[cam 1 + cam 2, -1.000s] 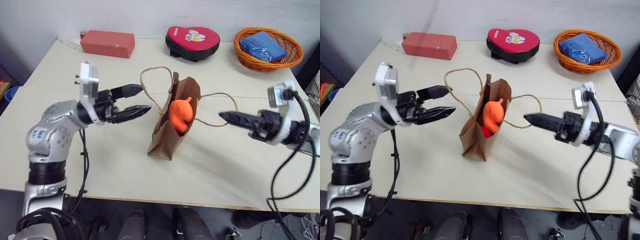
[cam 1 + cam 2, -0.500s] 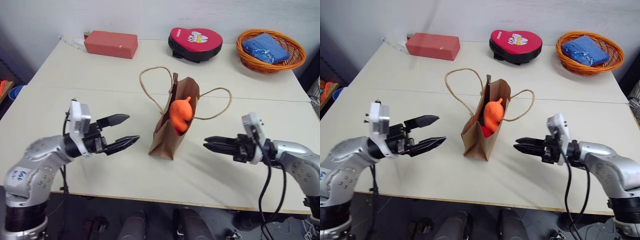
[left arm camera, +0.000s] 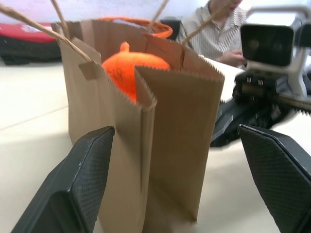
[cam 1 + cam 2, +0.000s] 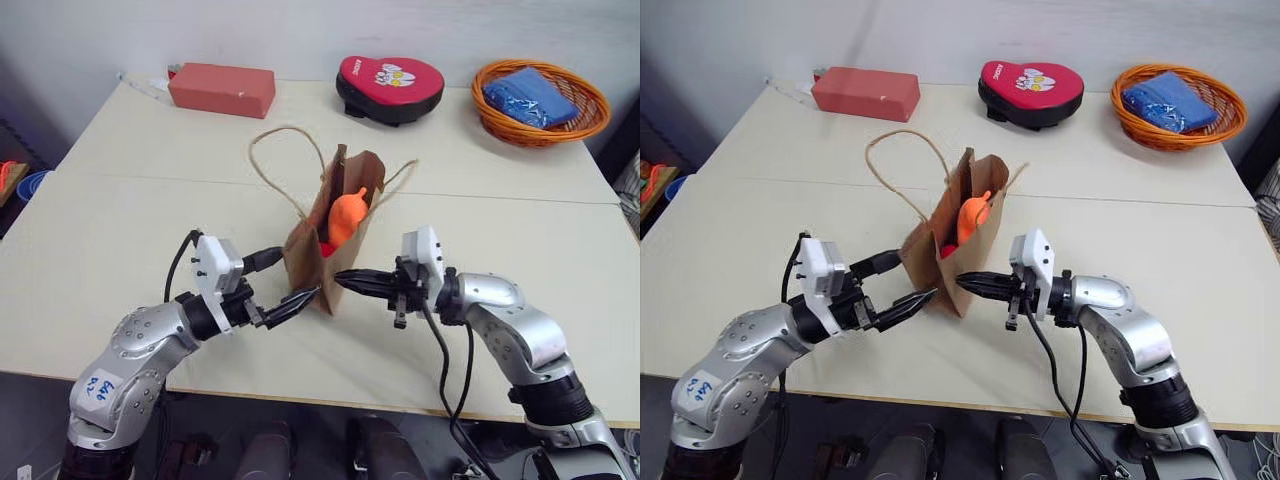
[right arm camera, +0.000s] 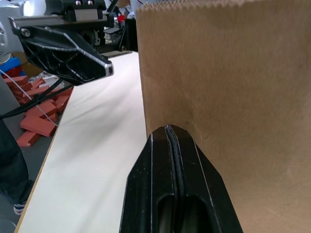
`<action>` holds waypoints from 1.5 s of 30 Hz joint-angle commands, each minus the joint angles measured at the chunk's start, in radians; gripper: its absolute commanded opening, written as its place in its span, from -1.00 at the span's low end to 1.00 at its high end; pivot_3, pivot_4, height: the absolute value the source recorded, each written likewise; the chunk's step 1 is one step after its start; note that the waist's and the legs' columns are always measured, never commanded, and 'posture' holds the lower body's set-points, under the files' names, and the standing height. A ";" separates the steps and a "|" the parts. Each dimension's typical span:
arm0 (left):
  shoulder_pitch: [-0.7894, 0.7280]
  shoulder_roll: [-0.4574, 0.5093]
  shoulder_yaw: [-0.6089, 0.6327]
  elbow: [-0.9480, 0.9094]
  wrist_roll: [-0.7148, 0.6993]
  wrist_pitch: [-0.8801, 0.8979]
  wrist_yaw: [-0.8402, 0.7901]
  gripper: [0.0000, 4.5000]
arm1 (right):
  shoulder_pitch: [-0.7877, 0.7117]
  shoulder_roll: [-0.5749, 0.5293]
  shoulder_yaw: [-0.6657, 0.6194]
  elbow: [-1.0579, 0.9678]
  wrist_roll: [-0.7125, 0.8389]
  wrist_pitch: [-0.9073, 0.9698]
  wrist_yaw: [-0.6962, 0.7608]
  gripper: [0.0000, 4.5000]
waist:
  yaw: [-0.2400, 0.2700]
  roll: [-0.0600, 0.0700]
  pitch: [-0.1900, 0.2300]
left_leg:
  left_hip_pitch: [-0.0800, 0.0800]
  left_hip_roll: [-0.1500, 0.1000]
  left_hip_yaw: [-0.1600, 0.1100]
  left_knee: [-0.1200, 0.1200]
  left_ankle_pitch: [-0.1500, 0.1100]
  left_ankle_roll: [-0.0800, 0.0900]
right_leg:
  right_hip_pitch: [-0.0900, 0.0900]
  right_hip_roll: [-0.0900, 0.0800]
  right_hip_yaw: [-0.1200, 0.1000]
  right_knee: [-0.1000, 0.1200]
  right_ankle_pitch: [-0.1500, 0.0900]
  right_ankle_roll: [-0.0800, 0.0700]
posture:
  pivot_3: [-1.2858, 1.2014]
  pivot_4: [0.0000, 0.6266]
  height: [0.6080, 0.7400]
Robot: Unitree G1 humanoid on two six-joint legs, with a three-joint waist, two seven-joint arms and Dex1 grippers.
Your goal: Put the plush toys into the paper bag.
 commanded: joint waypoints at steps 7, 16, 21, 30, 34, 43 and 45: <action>-0.041 -0.041 -0.026 0.014 0.059 -0.035 0.063 0.89 | -0.017 0.041 0.027 0.022 -0.064 -0.065 0.012 -0.99 | -0.012 0.000 0.000 | 0.001 0.000 0.000 0.000 0.000 0.000 | -0.001 0.001 0.000 0.002 0.000 0.000 | 0.03 -0.52 1.00; -0.074 -0.065 -0.034 0.058 0.096 -0.003 0.123 0.72 | 0.007 0.057 0.014 0.002 -0.053 -0.070 0.024 -1.00 | -0.010 0.000 0.000 | 0.000 0.000 0.000 0.000 0.000 0.000 | 0.000 0.001 0.000 0.001 0.000 0.000 | 0.03 -0.52 1.00; -0.085 -0.067 -0.030 0.071 0.088 -0.007 0.111 0.11 | 0.011 0.052 0.019 0.005 -0.066 -0.079 0.033 -1.00 | -0.010 0.000 0.000 | 0.000 0.000 0.000 0.000 0.000 0.000 | -0.001 0.001 0.000 0.001 0.000 0.000 | 0.03 -0.52 1.00; -0.116 0.060 0.074 0.123 -0.002 -0.042 -0.097 -0.99 | 0.030 0.017 0.002 -0.007 -0.072 -0.075 0.046 -1.00 | -0.012 0.000 0.000 | 0.001 0.000 0.000 0.000 0.000 0.000 | -0.001 0.001 0.000 0.001 0.000 0.000 | 0.03 -0.52 1.00; -0.179 0.204 0.122 0.218 -0.120 -0.039 -0.370 -0.99 | 0.064 -0.047 -0.053 -0.029 -0.037 -0.075 0.080 -1.00 | -0.009 0.000 0.000 | 0.000 0.000 0.000 0.000 0.000 0.000 | -0.001 0.001 0.000 0.001 0.000 0.000 | 0.03 -0.52 1.00; -0.432 0.256 0.019 0.551 -0.105 -0.192 -0.869 -0.99 | 0.214 -0.264 -0.344 -0.061 0.085 -0.079 0.200 -1.00 | -0.004 0.001 0.001 | 0.000 0.000 -0.002 -0.001 0.000 0.000 | 0.003 0.000 -0.003 -0.003 0.000 0.000 | 0.03 -0.52 1.00; -0.503 0.240 -0.022 0.661 -0.067 -0.246 -0.962 -0.99 | 0.285 -0.317 -0.441 -0.043 0.083 -0.115 0.245 -1.00 | -0.001 0.001 0.001 | 0.000 -0.001 -0.002 0.000 0.000 0.000 | 0.003 0.000 -0.003 -0.002 0.000 0.000 | 0.03 -0.52 1.00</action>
